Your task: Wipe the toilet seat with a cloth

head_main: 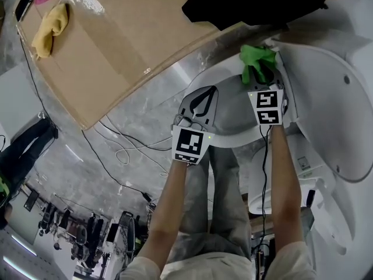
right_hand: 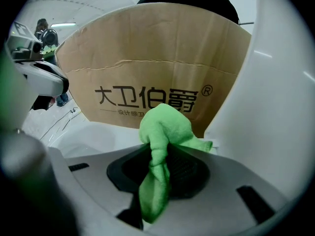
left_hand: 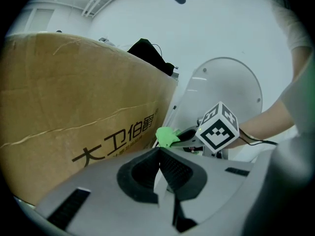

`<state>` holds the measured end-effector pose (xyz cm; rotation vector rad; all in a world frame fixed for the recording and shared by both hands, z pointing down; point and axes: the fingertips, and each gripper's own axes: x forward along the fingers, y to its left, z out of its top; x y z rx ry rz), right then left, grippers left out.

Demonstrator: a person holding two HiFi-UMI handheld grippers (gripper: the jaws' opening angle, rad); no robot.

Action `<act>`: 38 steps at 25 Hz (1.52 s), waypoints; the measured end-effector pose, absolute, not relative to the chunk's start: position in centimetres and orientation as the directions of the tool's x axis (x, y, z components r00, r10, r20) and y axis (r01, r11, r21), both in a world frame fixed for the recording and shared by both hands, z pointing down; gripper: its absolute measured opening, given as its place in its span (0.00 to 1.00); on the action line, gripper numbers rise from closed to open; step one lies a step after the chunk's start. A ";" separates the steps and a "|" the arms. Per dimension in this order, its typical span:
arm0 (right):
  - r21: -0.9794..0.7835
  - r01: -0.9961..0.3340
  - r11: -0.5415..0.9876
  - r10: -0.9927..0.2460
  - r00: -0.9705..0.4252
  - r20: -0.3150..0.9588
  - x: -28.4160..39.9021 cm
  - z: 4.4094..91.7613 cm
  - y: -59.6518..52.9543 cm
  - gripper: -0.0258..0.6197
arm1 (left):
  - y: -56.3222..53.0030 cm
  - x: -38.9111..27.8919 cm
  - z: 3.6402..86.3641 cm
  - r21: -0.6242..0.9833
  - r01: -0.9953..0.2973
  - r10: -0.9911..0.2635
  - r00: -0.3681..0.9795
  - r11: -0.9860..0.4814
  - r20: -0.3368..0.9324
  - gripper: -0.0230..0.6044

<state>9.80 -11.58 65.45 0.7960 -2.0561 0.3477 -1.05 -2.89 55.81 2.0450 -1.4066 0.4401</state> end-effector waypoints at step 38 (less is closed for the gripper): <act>0.008 -0.493 0.870 -0.260 -0.446 0.856 -0.5 67.0 -3.3 0.19 | 5.4 -9.2 55.9 0.297 -0.946 -0.740 0.289 -0.125 0.607 0.06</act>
